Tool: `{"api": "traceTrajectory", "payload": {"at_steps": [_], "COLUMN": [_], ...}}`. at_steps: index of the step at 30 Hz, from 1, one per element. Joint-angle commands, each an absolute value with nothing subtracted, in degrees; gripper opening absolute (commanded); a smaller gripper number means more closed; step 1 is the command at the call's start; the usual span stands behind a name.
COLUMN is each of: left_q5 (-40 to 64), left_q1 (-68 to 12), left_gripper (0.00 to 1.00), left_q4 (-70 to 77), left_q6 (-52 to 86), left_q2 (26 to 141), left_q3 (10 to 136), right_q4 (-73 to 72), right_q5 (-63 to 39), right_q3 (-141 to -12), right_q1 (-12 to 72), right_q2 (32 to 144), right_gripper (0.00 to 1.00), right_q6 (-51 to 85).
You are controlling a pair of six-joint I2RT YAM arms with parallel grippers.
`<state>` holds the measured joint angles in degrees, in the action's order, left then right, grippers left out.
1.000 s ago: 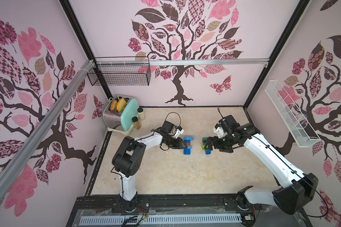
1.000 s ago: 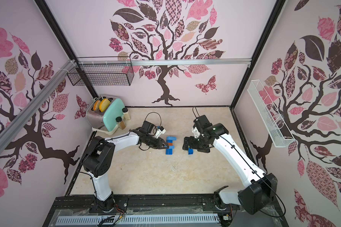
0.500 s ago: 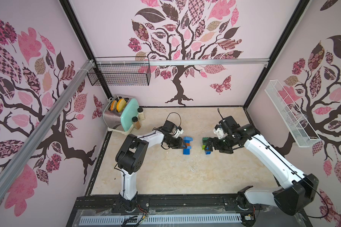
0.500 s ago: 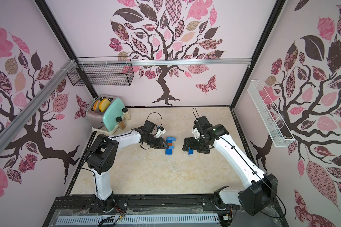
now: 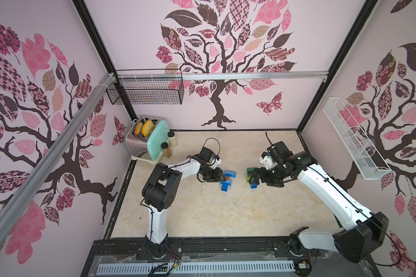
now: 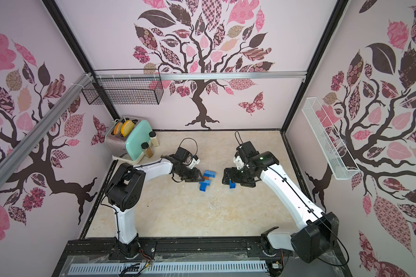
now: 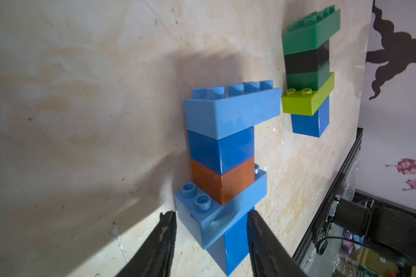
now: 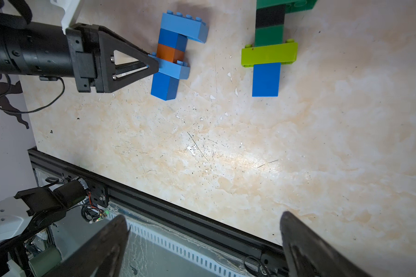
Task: Assemble the letter f with lego
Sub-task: Place the lego brick at the center of the board.
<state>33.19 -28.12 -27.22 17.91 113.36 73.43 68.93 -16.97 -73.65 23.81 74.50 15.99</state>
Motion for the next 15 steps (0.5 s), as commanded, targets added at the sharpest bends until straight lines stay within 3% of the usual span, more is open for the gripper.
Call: {"api": "traceTrajectory", "payload": {"at_steps": [1,2,4,11,15], "left_q5": [28.57,27.24,25.77,21.42,-0.53], "left_q1": [-27.10,-26.86,-25.84,-14.73,-4.87], "left_gripper": [0.58,0.63,0.97,0.98,0.98], "left_q4": [-29.06,-29.36,-30.98,-29.07,-31.55], "left_q6": [17.67,17.64,18.44,25.42,26.99], "left_q2": [110.06,108.65,105.94,87.54,82.35], "left_q3": [74.02,73.92,74.06,66.67,60.61], "right_q4": [67.14,66.38,64.08,50.64,43.64], "right_q5": [-17.19,-16.37,-12.86,-2.12,11.14], "right_q3": [-74.69,-74.96,-75.30,-72.94,-67.60], "right_q1": [23.66,23.60,23.60,17.44,14.24], "right_q2": [75.09,75.18,74.69,73.27,73.92], "right_gripper": [0.99,0.99,0.99,0.99,0.99], "right_q6": [15.46,15.70,16.42,17.28,16.92]}}
